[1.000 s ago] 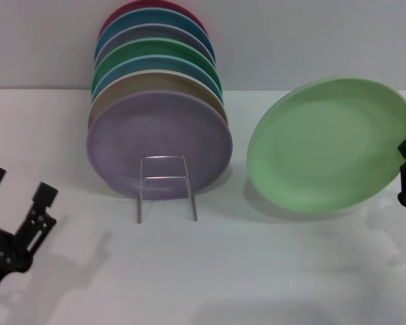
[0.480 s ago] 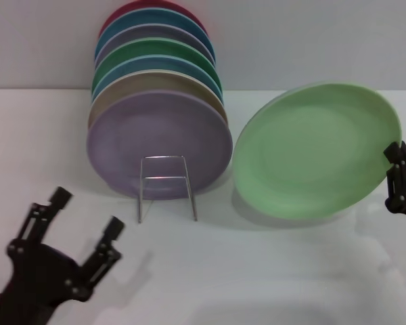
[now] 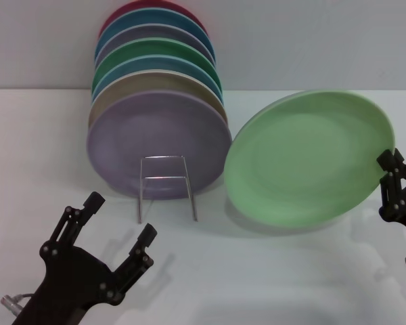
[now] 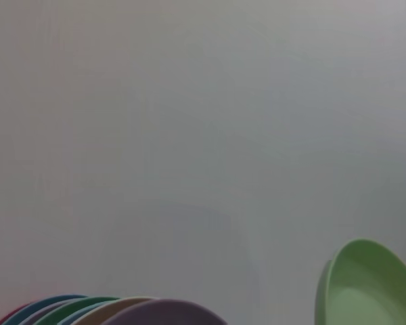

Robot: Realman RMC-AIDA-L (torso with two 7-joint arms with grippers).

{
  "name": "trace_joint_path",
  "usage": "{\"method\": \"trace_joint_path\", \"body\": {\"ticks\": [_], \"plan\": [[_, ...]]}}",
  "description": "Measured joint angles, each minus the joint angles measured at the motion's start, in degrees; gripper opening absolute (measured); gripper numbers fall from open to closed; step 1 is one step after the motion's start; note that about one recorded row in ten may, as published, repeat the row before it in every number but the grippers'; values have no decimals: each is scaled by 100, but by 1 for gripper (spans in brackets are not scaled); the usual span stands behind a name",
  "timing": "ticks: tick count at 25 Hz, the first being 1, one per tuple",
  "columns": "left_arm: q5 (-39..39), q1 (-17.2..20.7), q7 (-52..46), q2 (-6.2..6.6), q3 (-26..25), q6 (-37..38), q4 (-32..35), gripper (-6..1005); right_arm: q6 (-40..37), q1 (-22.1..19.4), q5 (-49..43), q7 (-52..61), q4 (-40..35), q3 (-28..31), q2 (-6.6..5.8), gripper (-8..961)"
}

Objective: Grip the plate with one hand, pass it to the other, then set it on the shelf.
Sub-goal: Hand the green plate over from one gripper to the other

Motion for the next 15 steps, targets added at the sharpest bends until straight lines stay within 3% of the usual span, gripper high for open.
{"method": "trace_joint_path", "body": {"ticks": [10,15], "plan": [[1,117,433,-1,217,-633,-497,861,109,-369,259,-243,-434,-242,-1,17],[-5,103,435,2,224,-752,-558,862,147,-433,1701,-807,-726,-1508,-1,17]]}}
